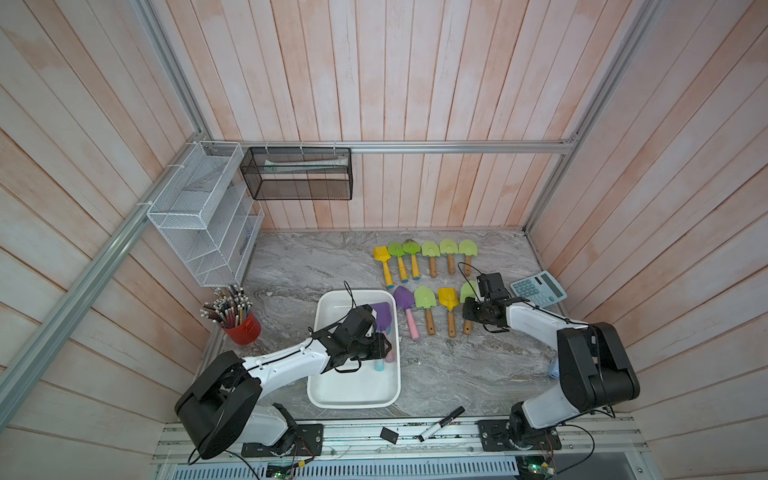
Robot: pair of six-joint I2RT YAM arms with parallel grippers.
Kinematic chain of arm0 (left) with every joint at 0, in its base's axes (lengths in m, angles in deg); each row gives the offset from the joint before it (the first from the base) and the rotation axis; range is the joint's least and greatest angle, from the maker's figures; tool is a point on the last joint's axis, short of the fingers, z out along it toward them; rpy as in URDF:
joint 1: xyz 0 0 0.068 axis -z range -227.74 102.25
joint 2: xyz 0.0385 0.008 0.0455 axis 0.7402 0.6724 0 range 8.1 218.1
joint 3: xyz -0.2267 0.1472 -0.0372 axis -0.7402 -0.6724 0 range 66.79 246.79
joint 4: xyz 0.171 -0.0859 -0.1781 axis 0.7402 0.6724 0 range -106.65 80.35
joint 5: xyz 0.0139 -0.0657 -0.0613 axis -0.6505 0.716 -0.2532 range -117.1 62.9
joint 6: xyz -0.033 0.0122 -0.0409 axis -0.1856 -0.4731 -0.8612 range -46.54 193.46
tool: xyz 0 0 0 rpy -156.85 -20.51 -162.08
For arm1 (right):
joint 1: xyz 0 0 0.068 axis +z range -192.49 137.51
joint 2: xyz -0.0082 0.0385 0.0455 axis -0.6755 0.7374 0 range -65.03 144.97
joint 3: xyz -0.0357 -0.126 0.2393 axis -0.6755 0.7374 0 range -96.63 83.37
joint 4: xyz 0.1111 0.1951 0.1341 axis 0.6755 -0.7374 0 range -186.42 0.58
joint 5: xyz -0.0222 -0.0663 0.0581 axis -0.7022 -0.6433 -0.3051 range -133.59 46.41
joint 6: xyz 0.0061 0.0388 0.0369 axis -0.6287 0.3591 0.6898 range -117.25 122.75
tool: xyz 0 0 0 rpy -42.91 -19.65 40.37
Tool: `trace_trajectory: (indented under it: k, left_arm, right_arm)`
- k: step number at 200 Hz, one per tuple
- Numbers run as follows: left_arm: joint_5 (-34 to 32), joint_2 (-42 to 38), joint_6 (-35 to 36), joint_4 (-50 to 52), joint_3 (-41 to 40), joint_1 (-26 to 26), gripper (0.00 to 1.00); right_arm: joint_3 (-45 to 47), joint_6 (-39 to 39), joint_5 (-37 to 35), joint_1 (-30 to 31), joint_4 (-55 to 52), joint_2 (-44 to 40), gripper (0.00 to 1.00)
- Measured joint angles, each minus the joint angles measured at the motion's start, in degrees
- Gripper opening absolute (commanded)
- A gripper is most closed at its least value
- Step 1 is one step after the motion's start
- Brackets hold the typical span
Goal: Take the shovel out of the storage box
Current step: Place the shovel at the center of the board.
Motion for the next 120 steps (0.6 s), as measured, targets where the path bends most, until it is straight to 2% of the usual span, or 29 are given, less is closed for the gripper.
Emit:
trace_trajectory:
  k: [120]
  left_arm:
    - [-3.9,1.2,0.9,3.8,2.2,1.8,0.49]
  right_arm:
    - [-0.9,0.0,-0.8,-0.7,1.2,3.6,0.28]
